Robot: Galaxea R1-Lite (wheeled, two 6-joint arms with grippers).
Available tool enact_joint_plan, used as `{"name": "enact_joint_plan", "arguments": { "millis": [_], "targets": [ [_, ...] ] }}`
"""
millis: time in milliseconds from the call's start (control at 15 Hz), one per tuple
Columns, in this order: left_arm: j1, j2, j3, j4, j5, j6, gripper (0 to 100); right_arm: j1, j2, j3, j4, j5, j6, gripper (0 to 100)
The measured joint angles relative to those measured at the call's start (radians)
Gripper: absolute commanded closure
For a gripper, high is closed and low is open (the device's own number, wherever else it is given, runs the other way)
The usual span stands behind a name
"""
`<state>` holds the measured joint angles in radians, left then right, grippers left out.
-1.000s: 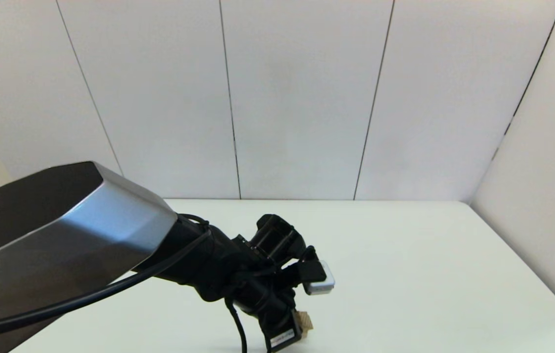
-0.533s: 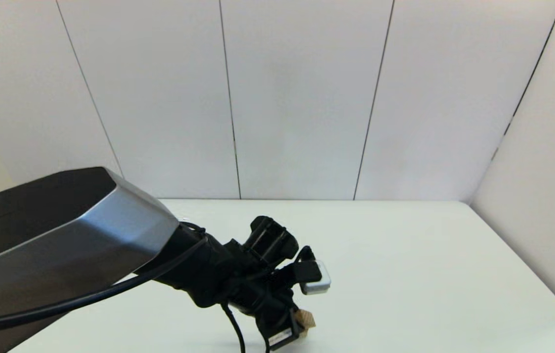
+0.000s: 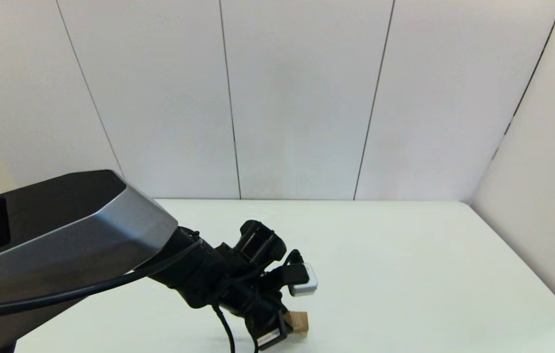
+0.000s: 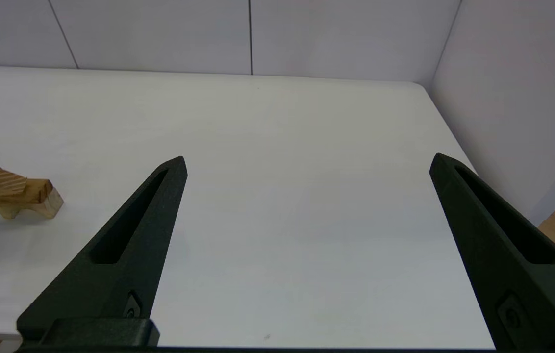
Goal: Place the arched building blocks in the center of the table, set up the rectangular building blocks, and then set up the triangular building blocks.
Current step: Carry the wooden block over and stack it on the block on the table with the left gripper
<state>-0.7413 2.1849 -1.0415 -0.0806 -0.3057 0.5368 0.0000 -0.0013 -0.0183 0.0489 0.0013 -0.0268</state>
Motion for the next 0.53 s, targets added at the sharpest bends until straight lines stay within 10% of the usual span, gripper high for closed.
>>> {"name": "enact_joint_plan", "arguments": {
  "millis": [533],
  "targets": [
    [0.008, 0.009, -0.029, -0.003, -0.015, 0.052, 100, 0.000, 0.000, 0.000, 0.000, 0.000, 0.000, 0]
  ]
}}
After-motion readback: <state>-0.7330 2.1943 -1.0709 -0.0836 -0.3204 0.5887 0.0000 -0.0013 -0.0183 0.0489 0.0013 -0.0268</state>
